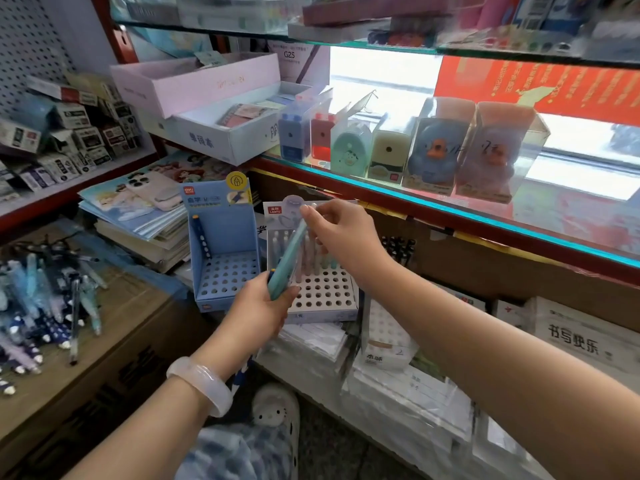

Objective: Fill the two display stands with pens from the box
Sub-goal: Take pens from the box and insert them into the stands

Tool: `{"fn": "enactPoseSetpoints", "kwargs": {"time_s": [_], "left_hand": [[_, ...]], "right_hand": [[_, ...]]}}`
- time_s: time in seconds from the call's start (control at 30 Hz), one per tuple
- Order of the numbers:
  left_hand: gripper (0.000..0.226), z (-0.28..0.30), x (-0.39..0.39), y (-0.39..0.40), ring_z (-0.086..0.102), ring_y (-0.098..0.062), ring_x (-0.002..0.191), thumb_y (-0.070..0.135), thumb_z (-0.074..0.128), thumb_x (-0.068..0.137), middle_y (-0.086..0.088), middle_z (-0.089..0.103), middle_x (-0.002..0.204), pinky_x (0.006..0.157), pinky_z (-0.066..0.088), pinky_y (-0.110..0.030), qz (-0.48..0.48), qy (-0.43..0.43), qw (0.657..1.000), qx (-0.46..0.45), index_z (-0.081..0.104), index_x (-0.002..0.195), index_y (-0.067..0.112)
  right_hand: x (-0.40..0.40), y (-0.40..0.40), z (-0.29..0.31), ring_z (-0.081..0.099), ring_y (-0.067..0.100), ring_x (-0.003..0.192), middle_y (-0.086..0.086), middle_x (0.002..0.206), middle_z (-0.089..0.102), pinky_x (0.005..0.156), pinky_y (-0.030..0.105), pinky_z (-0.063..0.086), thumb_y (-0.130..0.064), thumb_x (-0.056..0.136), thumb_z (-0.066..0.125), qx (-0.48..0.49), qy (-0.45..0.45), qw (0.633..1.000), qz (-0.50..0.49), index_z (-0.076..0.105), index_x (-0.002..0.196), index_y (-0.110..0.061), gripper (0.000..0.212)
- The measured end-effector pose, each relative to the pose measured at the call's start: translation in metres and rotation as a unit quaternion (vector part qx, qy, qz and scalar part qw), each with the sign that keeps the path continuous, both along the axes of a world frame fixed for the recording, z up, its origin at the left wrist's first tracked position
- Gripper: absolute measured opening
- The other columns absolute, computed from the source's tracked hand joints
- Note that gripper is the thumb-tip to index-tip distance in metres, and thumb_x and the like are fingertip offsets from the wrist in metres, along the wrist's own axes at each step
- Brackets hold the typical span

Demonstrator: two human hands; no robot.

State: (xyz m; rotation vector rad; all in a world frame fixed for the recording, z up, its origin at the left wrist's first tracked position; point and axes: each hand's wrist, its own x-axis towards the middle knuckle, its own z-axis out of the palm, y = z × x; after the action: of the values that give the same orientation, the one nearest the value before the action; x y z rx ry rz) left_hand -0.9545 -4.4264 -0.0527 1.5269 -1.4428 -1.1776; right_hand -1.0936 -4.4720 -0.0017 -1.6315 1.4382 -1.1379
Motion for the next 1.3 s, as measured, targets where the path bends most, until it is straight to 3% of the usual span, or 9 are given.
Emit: {"fn": "enactPoseSetpoints", "kwargs": {"time_s": [0.13,0.4,0.47,0.57,0.7,0.93,1.1,1.3], "left_hand": [[0.009,0.000,0.004,-0.005,0.046,-0.017,0.053,0.022,0.055,0.092,-0.005,0.049,0.065,0.055,0.039,-0.032,0.021,-0.047,0.999,-0.013,0.052,0.096,0.015],[0.009,-0.002,0.004,-0.003,0.042,-0.012,0.046,0.018,0.052,0.094,-0.003,0.045,0.059,0.043,0.037,-0.023,0.009,-0.005,1.000,0.002,0.050,0.085,0.018],[0.012,-0.005,0.006,-0.004,0.042,-0.013,0.047,0.018,0.052,0.094,-0.004,0.045,0.060,0.044,0.037,-0.024,0.015,-0.005,1.000,0.006,0.049,0.082,0.017],[0.010,-0.008,0.010,-0.007,0.042,-0.013,0.049,0.020,0.051,0.094,-0.004,0.045,0.061,0.046,0.037,-0.025,0.028,0.015,0.999,0.022,0.049,0.084,0.017],[0.006,-0.010,0.010,-0.011,0.044,-0.012,0.050,0.021,0.051,0.094,-0.003,0.047,0.062,0.047,0.039,-0.024,0.039,0.028,0.999,0.022,0.050,0.090,0.017],[0.010,-0.014,0.006,-0.010,0.044,-0.008,0.045,0.021,0.051,0.094,-0.003,0.047,0.059,0.042,0.040,-0.018,0.018,-0.007,1.000,-0.023,0.050,0.084,0.018],[0.007,-0.017,0.007,-0.012,0.044,-0.008,0.046,0.021,0.052,0.093,-0.001,0.047,0.059,0.044,0.040,-0.021,0.026,0.014,1.000,-0.011,0.051,0.088,0.017],[0.008,-0.021,0.012,-0.012,0.044,-0.008,0.047,0.022,0.053,0.093,-0.002,0.046,0.059,0.045,0.040,-0.021,0.034,0.020,0.999,-0.003,0.051,0.087,0.015]], "right_hand": [[0.006,-0.006,0.008,0.068,0.015,0.076,0.007,0.084,0.068,0.075,0.032,0.059,-0.030,0.093,0.055,0.059,-0.041,0.997,0.009,0.063,0.095,-0.009,0.023],[-0.021,-0.032,0.024,0.066,0.011,0.066,0.008,0.081,0.066,0.065,0.020,0.057,-0.019,0.094,0.053,0.061,-0.156,0.984,-0.060,0.061,0.092,-0.006,0.016],[-0.034,-0.042,0.024,0.065,0.010,0.065,0.007,0.082,0.065,0.064,0.020,0.057,-0.019,0.095,0.053,0.001,-0.090,0.991,-0.097,0.060,0.095,-0.004,0.016],[-0.050,-0.051,0.015,0.064,0.008,0.067,0.003,0.088,0.065,0.061,0.015,0.054,-0.021,0.094,0.055,-0.096,0.113,0.981,-0.127,0.059,0.099,-0.005,0.017],[-0.059,-0.054,-0.015,0.065,0.018,0.085,0.008,0.096,0.068,0.075,0.026,0.052,-0.023,0.095,0.055,-0.112,0.246,0.955,-0.121,0.060,0.101,-0.004,0.020],[-0.059,-0.062,-0.045,0.064,0.022,0.095,0.009,0.105,0.066,0.080,0.030,0.052,-0.020,0.097,0.050,-0.071,0.315,0.942,-0.093,0.057,0.103,-0.008,0.015],[-0.057,-0.071,-0.058,0.058,0.014,0.088,0.000,0.094,0.059,0.071,0.022,0.038,-0.020,0.097,0.050,-0.047,0.292,0.953,-0.074,0.055,0.093,-0.015,0.008],[-0.055,-0.078,-0.062,0.060,0.017,0.091,0.004,0.097,0.062,0.076,0.027,0.047,-0.020,0.097,0.050,-0.064,0.298,0.950,-0.070,0.057,0.093,-0.013,0.010]]}}
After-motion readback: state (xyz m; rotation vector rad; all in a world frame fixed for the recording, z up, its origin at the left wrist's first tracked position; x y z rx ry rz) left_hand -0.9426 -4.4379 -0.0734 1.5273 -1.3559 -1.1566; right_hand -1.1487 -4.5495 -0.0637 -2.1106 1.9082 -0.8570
